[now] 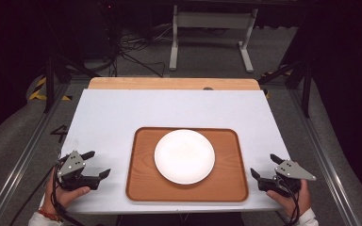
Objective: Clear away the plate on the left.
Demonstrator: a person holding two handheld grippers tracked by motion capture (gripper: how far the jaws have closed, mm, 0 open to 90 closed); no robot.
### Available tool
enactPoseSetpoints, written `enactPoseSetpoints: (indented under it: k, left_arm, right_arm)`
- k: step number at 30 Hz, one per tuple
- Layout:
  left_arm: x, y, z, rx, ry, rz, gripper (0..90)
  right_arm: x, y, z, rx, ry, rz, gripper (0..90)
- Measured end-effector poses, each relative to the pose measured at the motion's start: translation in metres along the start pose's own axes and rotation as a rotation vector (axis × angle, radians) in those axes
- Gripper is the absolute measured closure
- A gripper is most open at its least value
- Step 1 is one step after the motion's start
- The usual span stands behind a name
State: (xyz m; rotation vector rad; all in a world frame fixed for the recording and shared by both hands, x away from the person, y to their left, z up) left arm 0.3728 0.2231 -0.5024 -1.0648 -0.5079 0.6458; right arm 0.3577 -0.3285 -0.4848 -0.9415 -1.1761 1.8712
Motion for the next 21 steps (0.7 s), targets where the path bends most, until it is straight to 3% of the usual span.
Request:
enactPoseSetpoints:
  k: [13,21]
  left_arm:
    - [-0.0020,0.0013,-0.0041,0.028,-0.007,-0.030,13.4]
    - [-0.0025,0.0019,-0.0056,0.032,-0.003,-0.025,13.5]
  right_arm:
    - [-0.0015,0.0021,-0.0006,0.002,0.000,-0.005,12.2]
    - [-0.0019,0.0013,-0.0006,-0.001,0.003,-0.015,12.1]
Point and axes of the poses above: each handheld gripper's, and its own axes: z roughly backward along the jaws, y roughly out of its underside, x roughly to its left, the point moved 8 cm from there along -z, roughly forward along the jaws, and after that the axes turned 9 degrees about -x, right-handed, at the moved point
